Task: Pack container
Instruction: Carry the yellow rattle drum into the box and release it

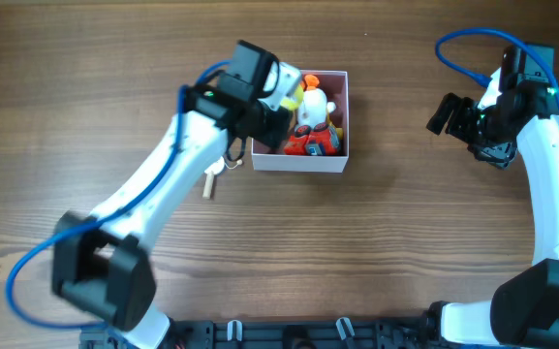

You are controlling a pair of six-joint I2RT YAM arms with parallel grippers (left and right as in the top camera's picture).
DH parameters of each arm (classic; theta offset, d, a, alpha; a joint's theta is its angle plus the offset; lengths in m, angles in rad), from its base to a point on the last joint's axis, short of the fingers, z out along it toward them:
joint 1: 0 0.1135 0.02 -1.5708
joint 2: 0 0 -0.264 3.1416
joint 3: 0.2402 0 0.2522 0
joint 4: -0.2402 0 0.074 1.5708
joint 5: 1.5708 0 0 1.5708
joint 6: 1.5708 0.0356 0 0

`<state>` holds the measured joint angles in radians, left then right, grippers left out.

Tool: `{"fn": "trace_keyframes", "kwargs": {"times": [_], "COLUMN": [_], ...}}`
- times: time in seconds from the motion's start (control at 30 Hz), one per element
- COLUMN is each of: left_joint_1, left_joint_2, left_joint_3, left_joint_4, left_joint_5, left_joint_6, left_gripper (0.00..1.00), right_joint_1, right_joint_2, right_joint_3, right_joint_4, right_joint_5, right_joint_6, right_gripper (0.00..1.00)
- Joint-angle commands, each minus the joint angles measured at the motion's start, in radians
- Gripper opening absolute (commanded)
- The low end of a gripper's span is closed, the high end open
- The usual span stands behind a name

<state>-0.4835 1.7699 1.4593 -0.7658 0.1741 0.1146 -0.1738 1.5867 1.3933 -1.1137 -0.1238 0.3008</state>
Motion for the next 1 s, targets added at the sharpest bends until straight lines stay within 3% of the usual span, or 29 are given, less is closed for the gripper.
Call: {"fn": "trace_keyframes", "kwargs": {"times": [0.0, 0.1, 0.13, 0.17, 0.2, 0.67, 0.83, 0.97], "left_joint_1": [0.003, 0.003, 0.003, 0.003, 0.003, 0.020, 0.100, 0.179], "left_joint_2": [0.082, 0.099, 0.098, 0.096, 0.092, -0.112, -0.089, -0.074], "left_joint_3": [-0.007, -0.007, -0.007, -0.007, -0.007, 0.098, 0.051, -0.112], "left_joint_4": [-0.002, -0.013, -0.016, -0.021, -0.024, -0.274, -0.426, -0.356], "left_joint_5": [-0.056, -0.056, -0.055, -0.056, -0.056, -0.058, -0.064, -0.063], "left_joint_6": [0.092, 0.092, 0.092, 0.091, 0.090, 0.036, -0.143, -0.247], "left_gripper": [0.04, 0.04, 0.15, 0.49, 0.99, 1.00, 1.00, 1.00], "right_joint_1": [0.002, 0.002, 0.002, 0.002, 0.002, 0.002, 0.002, 0.002], "right_joint_2": [0.011, 0.011, 0.010, 0.011, 0.010, 0.011, 0.011, 0.011], "right_joint_3": [-0.014, -0.014, -0.014, -0.014, -0.014, -0.014, -0.014, -0.014], "right_joint_4": [0.002, 0.002, 0.002, 0.002, 0.002, 0.002, 0.003, 0.002], "right_joint_5": [-0.005, -0.005, -0.005, -0.005, -0.005, -0.005, -0.005, -0.005], "right_joint_6": [-0.010, -0.010, -0.010, -0.010, -0.010, -0.012, -0.011, -0.012], "right_gripper": [1.00, 1.00, 1.00, 0.99, 1.00, 0.99, 0.99, 1.00]}}
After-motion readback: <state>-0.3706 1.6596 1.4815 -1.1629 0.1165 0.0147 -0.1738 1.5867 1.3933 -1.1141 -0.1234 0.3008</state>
